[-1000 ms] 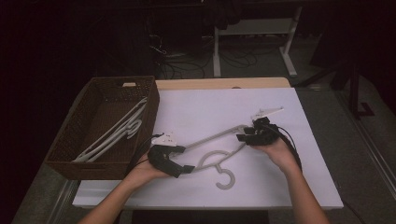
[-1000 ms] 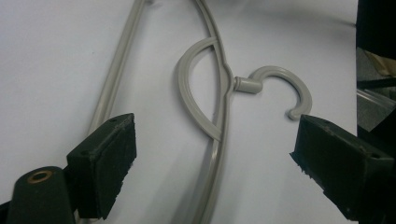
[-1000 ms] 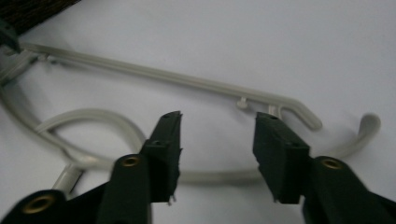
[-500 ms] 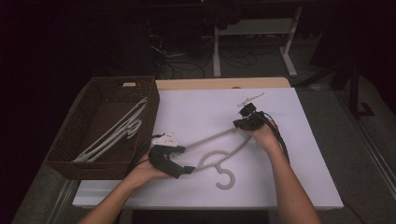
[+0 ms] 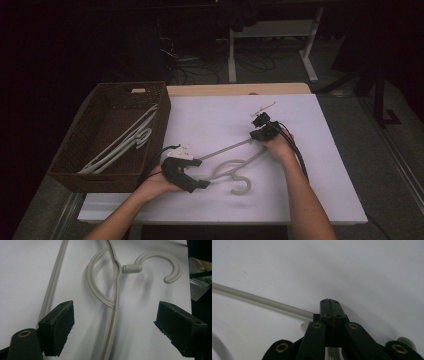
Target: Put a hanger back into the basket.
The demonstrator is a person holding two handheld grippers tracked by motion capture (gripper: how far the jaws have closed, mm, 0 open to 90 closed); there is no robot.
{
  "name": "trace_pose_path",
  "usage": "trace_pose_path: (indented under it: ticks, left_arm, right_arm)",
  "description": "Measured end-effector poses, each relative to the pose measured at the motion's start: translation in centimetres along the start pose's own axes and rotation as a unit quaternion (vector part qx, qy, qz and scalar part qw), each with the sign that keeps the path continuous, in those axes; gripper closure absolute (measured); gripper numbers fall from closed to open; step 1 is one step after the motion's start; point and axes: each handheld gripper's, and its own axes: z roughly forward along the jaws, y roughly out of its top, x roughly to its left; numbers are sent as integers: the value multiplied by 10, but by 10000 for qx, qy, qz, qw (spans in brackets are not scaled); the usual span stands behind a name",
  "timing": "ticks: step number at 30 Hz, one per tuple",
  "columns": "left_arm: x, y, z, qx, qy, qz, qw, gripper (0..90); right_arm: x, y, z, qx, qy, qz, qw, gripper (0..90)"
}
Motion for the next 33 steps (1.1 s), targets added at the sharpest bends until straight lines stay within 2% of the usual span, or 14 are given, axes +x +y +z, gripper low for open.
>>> trace_pose_path:
  ticks: [5,8,11,15,19,22,27,29,31,33]
  left_arm:
    - [0,1,9,252,-52,139,9996,250]
    - [0,1,16,452,-95,200,9987,340]
    - [0,2,23,693,-94,311,9971,450]
    - [0,4,30,895,-74,421,9951,571]
    - [-1,6,31,982,141,638,9930,691]
    - [-2,7,32,1025,78,709,9922,785]
    - [-3,8,32,1069,65,905,9901,811]
    - [-3,8,32,1016,2,910,9907,816]
    - [-5,9,32,1039,24,970,9898,818]
    - [-6,10,32,1054,41,1002,9894,819]
  right_arm:
    - [2,3,1,132,-63,-43,9999,898]
    - [2,4,2,161,-60,-47,9998,898]
    - [2,4,2,170,-49,-30,9998,898]
    - [1,4,2,173,-20,-2,9998,899]
    - [1,4,2,172,-9,-34,9998,899]
    - [1,6,2,229,-13,-77,9997,899]
    - [1,7,2,249,-11,-104,9996,898]
    - [1,7,2,254,-14,-117,9996,898]
    - [0,9,-1,255,51,-132,9996,894]
    - [-2,11,-10,77,109,-78,9999,892]
